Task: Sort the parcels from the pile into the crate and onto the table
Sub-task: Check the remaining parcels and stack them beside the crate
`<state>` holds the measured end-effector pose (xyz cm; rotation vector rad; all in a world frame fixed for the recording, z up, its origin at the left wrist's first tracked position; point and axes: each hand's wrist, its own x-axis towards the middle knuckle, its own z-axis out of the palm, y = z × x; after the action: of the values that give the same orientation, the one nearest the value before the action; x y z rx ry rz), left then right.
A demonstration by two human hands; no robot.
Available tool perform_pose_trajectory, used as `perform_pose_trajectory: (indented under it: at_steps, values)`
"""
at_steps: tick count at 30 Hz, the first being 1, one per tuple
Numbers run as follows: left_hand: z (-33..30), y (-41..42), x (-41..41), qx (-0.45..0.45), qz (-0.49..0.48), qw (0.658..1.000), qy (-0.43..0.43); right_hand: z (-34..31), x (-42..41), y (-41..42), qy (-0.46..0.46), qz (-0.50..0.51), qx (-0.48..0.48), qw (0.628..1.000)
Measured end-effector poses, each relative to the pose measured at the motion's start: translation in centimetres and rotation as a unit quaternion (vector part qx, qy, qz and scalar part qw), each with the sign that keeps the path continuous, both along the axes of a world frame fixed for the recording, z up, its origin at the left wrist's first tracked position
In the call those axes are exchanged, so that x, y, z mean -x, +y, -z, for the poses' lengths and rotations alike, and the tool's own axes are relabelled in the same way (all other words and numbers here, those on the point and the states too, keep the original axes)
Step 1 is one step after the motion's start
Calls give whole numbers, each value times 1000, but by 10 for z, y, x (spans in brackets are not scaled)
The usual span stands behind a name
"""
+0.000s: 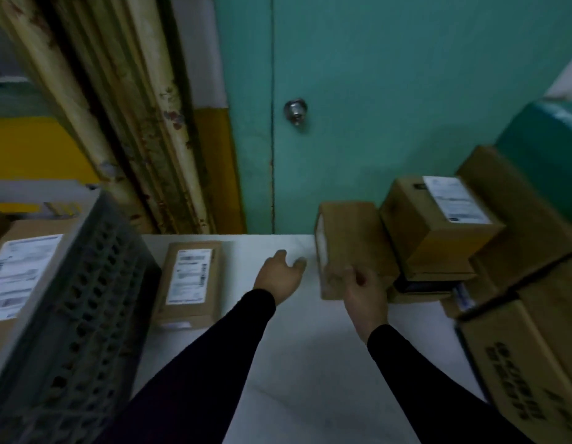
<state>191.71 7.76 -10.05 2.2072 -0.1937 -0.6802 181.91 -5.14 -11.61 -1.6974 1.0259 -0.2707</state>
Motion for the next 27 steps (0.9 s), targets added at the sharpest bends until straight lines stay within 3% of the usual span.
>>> perform_pose_trajectory:
  at_steps: [3,12,21,27]
  values:
    - [2,-48,15,27,14,999,24,4,16,-41,1,60,-1,998]
    - [27,-99,29,63,-12,992,106,26,33,-76,-20,45,-144,988]
    - [31,-72,26,56,-120,981,138,28,37,-67,-27,10,-165,986]
    - [21,-27,31,69,-148,972,169,13,38,-37,-21,-97,-176,979]
